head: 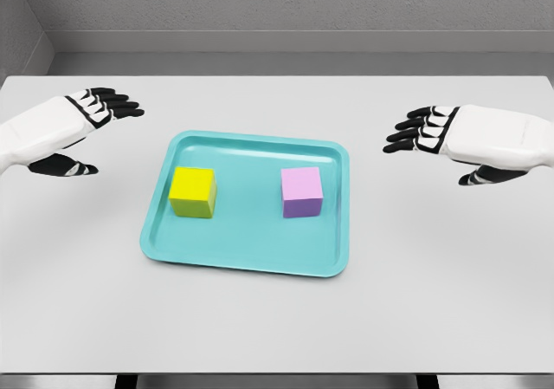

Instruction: Push two cubes

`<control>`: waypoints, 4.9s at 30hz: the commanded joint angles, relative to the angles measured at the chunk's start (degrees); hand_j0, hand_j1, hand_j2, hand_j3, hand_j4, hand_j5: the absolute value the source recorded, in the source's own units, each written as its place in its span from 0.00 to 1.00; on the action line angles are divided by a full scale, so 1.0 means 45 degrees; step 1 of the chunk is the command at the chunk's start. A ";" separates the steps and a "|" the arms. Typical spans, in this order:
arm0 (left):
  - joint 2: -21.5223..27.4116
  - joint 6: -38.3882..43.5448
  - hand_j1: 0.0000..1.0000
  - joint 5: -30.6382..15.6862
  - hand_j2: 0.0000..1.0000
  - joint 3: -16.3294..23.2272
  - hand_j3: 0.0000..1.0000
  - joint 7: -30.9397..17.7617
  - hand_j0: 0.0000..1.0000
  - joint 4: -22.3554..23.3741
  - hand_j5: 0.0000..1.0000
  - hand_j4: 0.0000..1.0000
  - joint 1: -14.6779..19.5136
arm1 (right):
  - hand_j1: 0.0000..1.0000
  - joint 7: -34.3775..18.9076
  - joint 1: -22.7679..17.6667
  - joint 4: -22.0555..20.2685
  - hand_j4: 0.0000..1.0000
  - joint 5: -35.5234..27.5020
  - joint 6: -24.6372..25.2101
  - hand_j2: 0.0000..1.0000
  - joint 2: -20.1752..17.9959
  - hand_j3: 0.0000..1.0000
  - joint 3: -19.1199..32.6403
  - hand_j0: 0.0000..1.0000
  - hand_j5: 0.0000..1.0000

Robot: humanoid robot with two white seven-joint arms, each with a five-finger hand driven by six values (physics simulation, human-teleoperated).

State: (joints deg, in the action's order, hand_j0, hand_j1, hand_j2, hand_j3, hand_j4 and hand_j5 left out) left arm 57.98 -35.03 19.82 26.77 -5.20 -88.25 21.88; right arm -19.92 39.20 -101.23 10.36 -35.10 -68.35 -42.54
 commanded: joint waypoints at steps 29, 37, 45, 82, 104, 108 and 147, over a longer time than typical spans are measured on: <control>-0.0053 0.0007 0.68 0.1866 0.68 0.0066 0.68 -0.1793 0.68 0.0608 0.68 0.68 0.0566 | 0.75 -0.3351 0.2734 0.1362 0.75 0.2835 0.0023 0.75 0.2416 0.75 -0.2695 0.75 0.75; -0.0698 0.0007 0.68 0.2530 0.68 0.0593 0.68 -0.1793 0.68 0.0725 0.68 0.68 0.0586 | 0.68 -0.3351 0.2617 0.1929 0.68 0.3186 0.0023 0.68 0.2982 0.68 -0.2695 0.68 0.68; -0.0659 0.0007 0.68 0.2686 0.68 0.1004 0.68 -0.1812 0.68 0.0588 0.68 0.68 0.0586 | 0.64 -0.3351 0.2578 0.2964 0.64 0.3655 0.0023 0.64 0.4213 0.64 -0.2734 0.64 0.64; -0.1264 0.0007 0.69 0.2686 0.69 0.1121 0.69 -0.2632 0.69 -0.0271 0.69 0.69 0.0586 | 0.64 -0.3351 0.2578 0.3569 0.64 0.4143 0.0023 0.64 0.6010 0.64 -0.3085 0.64 0.64; -0.1791 0.0007 0.69 0.2686 0.69 0.1101 0.69 -0.2984 0.69 -0.0564 0.69 0.69 0.0722 | 0.64 -0.3351 0.2734 0.4115 0.64 0.4495 0.0023 0.64 0.6596 0.64 -0.3241 0.64 0.64; -0.1889 0.0007 0.69 0.2686 0.69 0.1101 0.69 -0.3082 0.69 -0.0564 0.69 0.69 0.0742 | 0.64 -0.3351 0.2832 0.4253 0.64 0.4476 0.0023 0.64 0.6615 0.64 -0.3203 0.64 0.64; -0.2670 0.0007 0.69 0.2764 0.69 0.1101 0.69 -0.3648 0.69 -0.0798 0.69 0.69 0.0879 | 0.64 -0.3351 0.3184 0.4233 0.64 0.4495 0.0023 0.64 0.7924 0.64 -0.3300 0.64 0.64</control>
State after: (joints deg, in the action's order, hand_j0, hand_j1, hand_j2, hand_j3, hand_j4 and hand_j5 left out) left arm 46.08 -35.10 32.57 31.75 -21.60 -91.83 25.84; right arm -35.02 53.44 -82.23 30.75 -35.14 -32.71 -57.34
